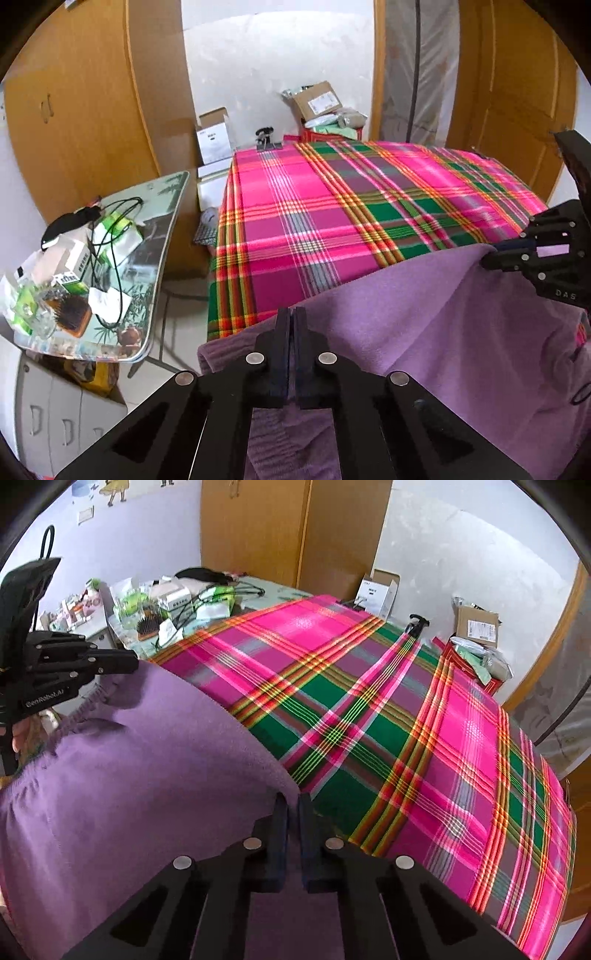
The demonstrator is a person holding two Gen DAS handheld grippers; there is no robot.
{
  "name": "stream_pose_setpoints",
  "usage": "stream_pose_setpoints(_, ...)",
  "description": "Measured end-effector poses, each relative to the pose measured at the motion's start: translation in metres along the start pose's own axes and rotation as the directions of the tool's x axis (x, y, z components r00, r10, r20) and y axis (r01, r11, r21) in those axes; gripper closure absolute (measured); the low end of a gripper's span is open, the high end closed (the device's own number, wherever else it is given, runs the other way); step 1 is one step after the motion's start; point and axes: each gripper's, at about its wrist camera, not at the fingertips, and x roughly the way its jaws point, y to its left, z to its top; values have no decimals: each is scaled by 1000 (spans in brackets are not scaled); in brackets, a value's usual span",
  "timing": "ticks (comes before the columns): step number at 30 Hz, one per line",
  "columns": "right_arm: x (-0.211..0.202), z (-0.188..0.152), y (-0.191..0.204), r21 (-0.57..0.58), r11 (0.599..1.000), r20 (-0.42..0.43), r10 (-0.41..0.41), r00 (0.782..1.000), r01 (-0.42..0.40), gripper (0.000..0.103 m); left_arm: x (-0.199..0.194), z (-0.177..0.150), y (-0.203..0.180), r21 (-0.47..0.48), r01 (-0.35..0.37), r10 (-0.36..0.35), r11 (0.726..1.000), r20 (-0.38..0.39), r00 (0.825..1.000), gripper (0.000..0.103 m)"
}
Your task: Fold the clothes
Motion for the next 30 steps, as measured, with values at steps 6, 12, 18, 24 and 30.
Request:
stream_pose_setpoints(6, -35, -8, 19, -33, 999, 44, -41, 998, 42, 98, -25, -4, -6, -6, 7, -7, 1000, 38, 999, 102)
stream_pose_setpoints(12, -64, -22, 43, -64, 994, 78, -78, 994, 83, 98, -54, -14, -11, -15, 9, -8, 1000, 75, 997, 102)
stream_pose_setpoints(18, -91, -42, 70, -85, 987, 119, -125, 985, 135, 98, -87, -29, -16, -27, 17, -14, 999, 109, 994, 102)
stream_pose_setpoints(24, -96, -70, 94, -88, 979, 136, -169, 976, 182, 98, -112, -56, -24, -47, 35, -30, 998, 113, 993, 102)
stream_pose_setpoints(30, -92, -93, 107, -46, 982, 132, -176, 976, 183, 97, -120, -84, -23, -128, 63, -53, 990, 84, 995, 102)
